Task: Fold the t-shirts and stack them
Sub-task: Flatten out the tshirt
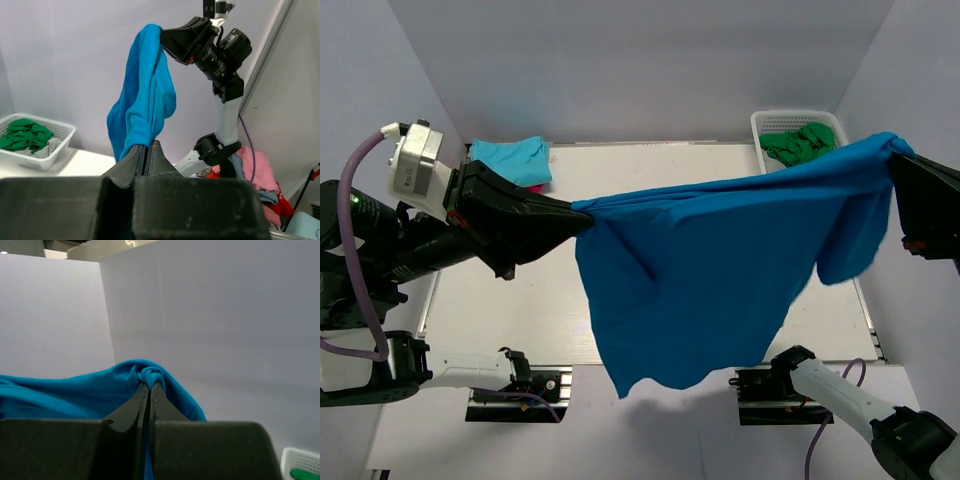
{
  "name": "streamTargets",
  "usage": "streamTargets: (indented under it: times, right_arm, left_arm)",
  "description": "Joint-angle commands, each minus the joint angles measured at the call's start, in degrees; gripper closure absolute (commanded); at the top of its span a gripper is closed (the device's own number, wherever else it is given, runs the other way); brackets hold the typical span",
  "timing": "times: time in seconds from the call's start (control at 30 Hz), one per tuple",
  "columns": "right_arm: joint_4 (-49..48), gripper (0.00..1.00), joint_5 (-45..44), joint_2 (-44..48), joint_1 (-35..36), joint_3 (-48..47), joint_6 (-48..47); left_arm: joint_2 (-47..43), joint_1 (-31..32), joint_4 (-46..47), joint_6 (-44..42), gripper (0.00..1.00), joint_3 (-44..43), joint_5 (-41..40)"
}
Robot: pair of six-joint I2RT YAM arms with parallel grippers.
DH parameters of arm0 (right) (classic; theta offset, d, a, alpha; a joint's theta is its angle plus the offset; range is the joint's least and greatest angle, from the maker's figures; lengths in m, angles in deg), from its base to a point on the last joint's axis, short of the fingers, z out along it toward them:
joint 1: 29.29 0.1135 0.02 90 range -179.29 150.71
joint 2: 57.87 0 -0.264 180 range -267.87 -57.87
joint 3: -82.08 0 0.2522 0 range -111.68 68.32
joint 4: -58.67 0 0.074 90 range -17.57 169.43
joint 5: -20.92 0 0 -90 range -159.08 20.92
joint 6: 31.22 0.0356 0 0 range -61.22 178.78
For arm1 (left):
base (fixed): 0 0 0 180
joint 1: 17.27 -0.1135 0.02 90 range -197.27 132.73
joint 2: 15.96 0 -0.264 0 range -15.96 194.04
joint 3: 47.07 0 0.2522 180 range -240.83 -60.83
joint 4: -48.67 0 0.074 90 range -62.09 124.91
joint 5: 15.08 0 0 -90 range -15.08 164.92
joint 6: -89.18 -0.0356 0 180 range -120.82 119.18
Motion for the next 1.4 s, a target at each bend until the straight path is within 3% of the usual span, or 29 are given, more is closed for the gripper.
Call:
streamTargets:
  times: [0.0, 0.17, 0.27, 0.37, 0.4, 0.47, 0.53, 0.63, 0.73, 0.87, 1.0, 1.2, 1.27, 1.3, 1.37]
  right_arm:
    - [-0.9, 1.00, -2.2, -0.1, -0.1, -2.2, -1.5]
    - [-3.8, 1.00, -4.7, -1.0, -0.1, 2.3, -1.7]
    - [-6.6, 1.00, -8.0, -3.8, -0.1, 7.7, -2.9]
    - [-11.1, 1.00, -15.1, -9.8, 0.1, 13.8, -3.8]
    - [-12.4, 1.00, -18.4, -10.8, 0.0, 16.6, -3.8]
    - [-17.8, 1.00, -23.5, -15.1, -0.1, 20.3, -4.1]
    - [-21.9, 1.00, -28.9, -17.1, -0.4, 23.4, -3.9]
    - [-26.6, 1.00, -33.5, -22.9, -0.3, 27.9, -3.1]
    - [-31.1, 1.00, -35.5, -28.9, -0.9, 31.1, -2.7]
    - [-34.8, 1.00, -35.8, -37.8, -2.2, 30.2, -3.1]
    - [-35.4, 1.00, -35.0, -52.1, -3.7, 21.4, -3.1]
    - [-35.7, 1.00, -31.0, -69.1, -5.9, 7.0, -3.4]
    - [-38.7, 1.00, -29.9, -76.6, -6.4, 1.6, -5.5]
    - [-40.8, 1.00, -30.2, -78.2, -6.5, 1.4, -6.0]
    - [-46.9, 1.00, -28.7, -85.5, -7.1, -3.5, -8.0]
  left_arm:
    - [-0.7, -0.4, -0.5, 1.5, 1.00, -4.2, 1.9]
    - [-1.3, -0.4, -0.5, 2.0, 1.00, -1.2, -5.4]
    - [-1.9, -0.4, 2.1, 1.5, 1.00, 4.8, -19.0]
    - [-1.9, 0.2, 3.9, 0.1, 1.00, 10.4, -38.2]
    - [-1.9, 0.7, 6.9, -0.4, 1.00, 12.0, -48.4]
    - [-1.9, -0.2, 12.6, -3.6, 1.00, 20.2, -60.1]
    - [-1.9, -0.2, 24.2, -8.6, 1.00, 28.9, -64.9]
    - [3.5, -2.5, 35.6, -15.2, 1.00, 35.5, -73.7]
    - [8.2, -7.0, 45.1, -20.5, 1.00, 40.1, -74.6]
    - [22.5, -21.4, 39.2, -12.8, 1.00, 37.2, -70.5]
    - [36.8, -31.5, 34.0, -4.5, 1.00, 28.8, -63.8]
    - [53.8, -42.0, 29.8, -0.6, 1.00, 14.2, -57.0]
    - [60.5, -44.1, 27.0, 0.6, 0.86, 7.7, -56.4]
    - [62.7, -45.9, 27.0, 0.6, 0.57, 5.7, -56.4]
    - [66.7, -47.6, 27.0, -1.5, 0.26, 0.0, -53.3]
